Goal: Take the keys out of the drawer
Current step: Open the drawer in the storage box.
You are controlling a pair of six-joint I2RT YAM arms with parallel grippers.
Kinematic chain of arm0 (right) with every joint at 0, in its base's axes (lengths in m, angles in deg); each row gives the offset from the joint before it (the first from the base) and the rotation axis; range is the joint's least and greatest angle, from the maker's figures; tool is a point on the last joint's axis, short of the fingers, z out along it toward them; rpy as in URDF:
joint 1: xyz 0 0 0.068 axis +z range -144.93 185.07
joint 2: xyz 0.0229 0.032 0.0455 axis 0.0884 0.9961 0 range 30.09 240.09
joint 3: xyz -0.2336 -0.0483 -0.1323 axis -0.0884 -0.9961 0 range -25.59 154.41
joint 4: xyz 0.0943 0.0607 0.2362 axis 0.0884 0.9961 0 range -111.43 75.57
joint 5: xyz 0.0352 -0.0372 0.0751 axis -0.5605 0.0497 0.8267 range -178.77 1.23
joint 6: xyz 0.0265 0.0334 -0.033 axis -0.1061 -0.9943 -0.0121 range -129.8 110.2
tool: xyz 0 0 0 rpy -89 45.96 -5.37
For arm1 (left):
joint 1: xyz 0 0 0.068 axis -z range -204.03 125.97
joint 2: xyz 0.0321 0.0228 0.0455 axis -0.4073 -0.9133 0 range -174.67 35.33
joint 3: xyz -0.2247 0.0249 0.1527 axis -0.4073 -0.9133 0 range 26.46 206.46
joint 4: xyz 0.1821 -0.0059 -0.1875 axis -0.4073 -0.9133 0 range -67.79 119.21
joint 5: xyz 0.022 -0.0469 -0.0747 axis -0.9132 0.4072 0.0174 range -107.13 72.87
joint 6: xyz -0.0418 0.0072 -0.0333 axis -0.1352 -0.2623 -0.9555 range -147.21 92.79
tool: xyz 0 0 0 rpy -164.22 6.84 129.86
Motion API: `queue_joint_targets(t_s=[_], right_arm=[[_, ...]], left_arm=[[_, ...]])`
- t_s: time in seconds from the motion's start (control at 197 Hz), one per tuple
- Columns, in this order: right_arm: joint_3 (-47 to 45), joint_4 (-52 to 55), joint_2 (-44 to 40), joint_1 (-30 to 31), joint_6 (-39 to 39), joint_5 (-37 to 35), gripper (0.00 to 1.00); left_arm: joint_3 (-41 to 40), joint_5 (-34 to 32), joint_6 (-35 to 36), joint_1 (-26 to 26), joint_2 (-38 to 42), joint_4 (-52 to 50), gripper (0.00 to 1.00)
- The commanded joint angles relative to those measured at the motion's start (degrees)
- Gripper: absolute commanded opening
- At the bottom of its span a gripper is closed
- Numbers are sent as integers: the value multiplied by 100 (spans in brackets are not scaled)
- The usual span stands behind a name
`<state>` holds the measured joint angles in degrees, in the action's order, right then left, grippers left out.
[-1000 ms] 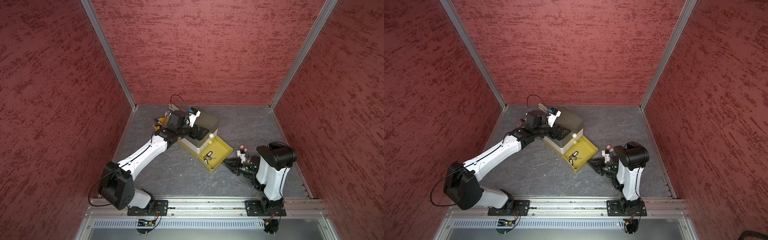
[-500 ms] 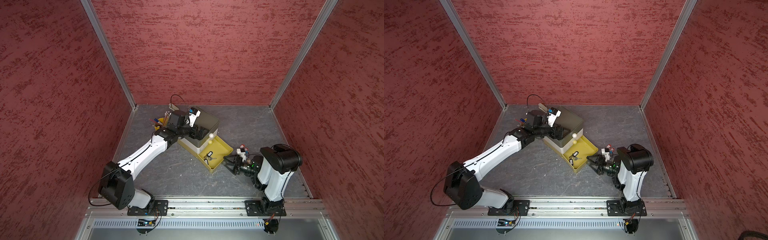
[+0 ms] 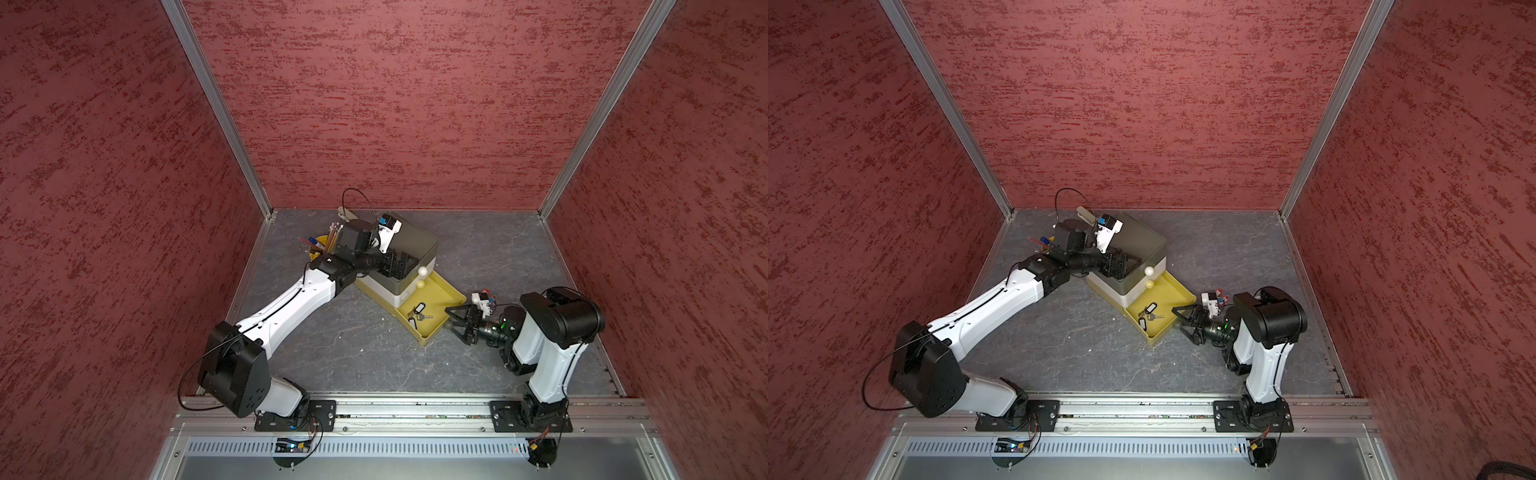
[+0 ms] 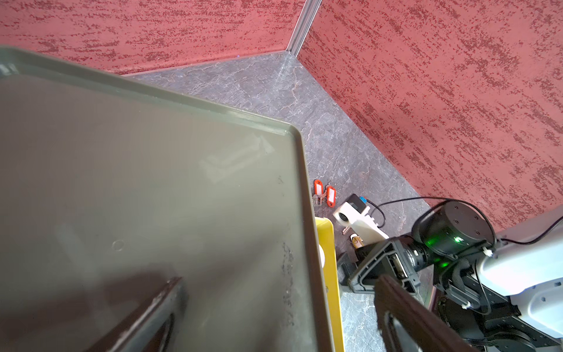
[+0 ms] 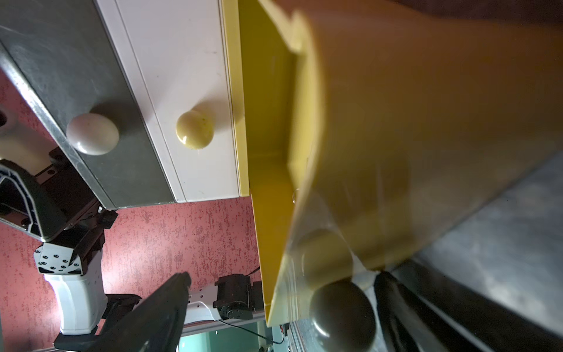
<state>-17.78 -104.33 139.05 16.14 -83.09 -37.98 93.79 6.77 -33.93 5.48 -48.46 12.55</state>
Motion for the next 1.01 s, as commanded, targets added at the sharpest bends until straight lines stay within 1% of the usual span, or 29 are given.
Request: queue_joint_targets(t_s=[0.0,0.066,0.142,0.193,0.254,0.289,0.381,0.477,0.589,0.715,0.863,1.01], right_arm=[[210,3692,108,30,738,-894,98],[506,4739,-254,23,1054,-946,98],[936,6508,-802,19,1597,-1191,98],[1271,7759,-1188,24,2032,-1478,98],[1559,8846,-1652,14,2362,-1778,98],[1821,9655,-1927,17,2639,-2085,98],[2264,10974,-2489,12,3056,-2586,98],[2714,12003,-2964,12,3408,-3071,98],[3300,12657,-3241,58,3676,-3242,98],[4049,12985,-3389,361,3809,-3247,98],[4785,12947,-3090,720,3884,-2935,98],[5375,12884,-2583,1045,3987,-2724,98]], left_arm=[[-363,-176,-190,-7,-480,-1673,100],[-378,-175,-179,-22,-478,-1682,100],[-413,-175,-166,-42,-451,-1669,100],[-431,-158,-164,-56,-438,-1672,100],[-477,-153,-170,-74,-415,-1641,100],[-492,-149,-179,-86,-407,-1620,100],[-535,-140,-185,-111,-396,-1590,100],[-565,-107,-212,-139,-384,-1503,100],[-551,-77,-216,-165,-438,-1449,100],[-469,-44,-217,-163,-511,-1432,100],[-448,-35,-233,-169,-536,-1420,100],[-469,-68,-238,-181,-501,-1434,100]])
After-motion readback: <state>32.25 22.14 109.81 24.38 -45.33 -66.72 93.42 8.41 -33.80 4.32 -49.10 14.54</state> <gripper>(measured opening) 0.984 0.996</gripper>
